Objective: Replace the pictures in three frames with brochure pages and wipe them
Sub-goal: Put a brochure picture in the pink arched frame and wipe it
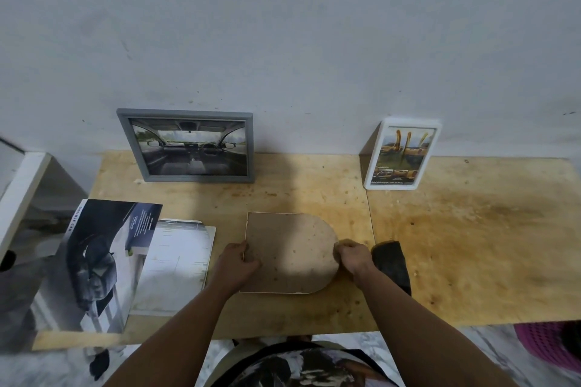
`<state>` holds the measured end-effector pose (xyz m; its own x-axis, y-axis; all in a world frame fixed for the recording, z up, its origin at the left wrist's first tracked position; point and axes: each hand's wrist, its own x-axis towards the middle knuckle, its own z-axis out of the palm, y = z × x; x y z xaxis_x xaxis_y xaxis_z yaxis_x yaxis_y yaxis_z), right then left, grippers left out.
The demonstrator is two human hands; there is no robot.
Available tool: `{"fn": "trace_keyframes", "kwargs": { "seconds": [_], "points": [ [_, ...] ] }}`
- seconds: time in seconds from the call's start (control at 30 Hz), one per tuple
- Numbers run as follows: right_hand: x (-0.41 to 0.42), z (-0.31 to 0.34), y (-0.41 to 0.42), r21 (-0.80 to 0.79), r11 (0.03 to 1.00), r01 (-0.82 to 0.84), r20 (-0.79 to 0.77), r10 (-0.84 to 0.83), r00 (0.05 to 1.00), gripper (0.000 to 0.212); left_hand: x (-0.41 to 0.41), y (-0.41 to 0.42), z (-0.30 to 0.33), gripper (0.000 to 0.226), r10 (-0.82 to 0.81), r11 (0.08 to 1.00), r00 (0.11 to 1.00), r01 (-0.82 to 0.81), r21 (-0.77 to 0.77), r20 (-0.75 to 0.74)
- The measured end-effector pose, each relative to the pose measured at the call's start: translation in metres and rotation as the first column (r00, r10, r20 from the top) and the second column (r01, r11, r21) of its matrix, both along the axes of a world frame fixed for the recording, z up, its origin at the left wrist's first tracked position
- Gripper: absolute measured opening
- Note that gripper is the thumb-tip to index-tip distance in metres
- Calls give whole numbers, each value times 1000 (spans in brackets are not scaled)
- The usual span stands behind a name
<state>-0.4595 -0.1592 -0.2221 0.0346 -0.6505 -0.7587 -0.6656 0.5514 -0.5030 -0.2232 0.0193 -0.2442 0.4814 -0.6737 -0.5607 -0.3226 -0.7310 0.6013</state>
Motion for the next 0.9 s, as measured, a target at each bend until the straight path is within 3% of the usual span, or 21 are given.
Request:
{"fn": "trace_keyframes", "kwargs": {
  "seconds": [0.23,0.33,0.47,0.6,0.9],
  "points": [
    [-9,0,1,110,992,59,139,-74,988,28,5,-1,7,68,-35,999,999,35,40,-11],
    [-16,5,2,162,983,90,199,-122,972,26,7,-1,5,51,-38,999,999,38,29,13],
    [-30,5,4,104,977,184,279,-206,938,25,7,-2,3,23,-69,997,996,68,22,47],
    [-29,8,1,55,963,265,368,-266,891,23,9,-4,4,26,-67,997,994,64,37,85],
    [5,31,-69,-63,913,403,382,-351,855,18,15,-8,6,27,-94,996,995,94,7,41]
  ]
}}
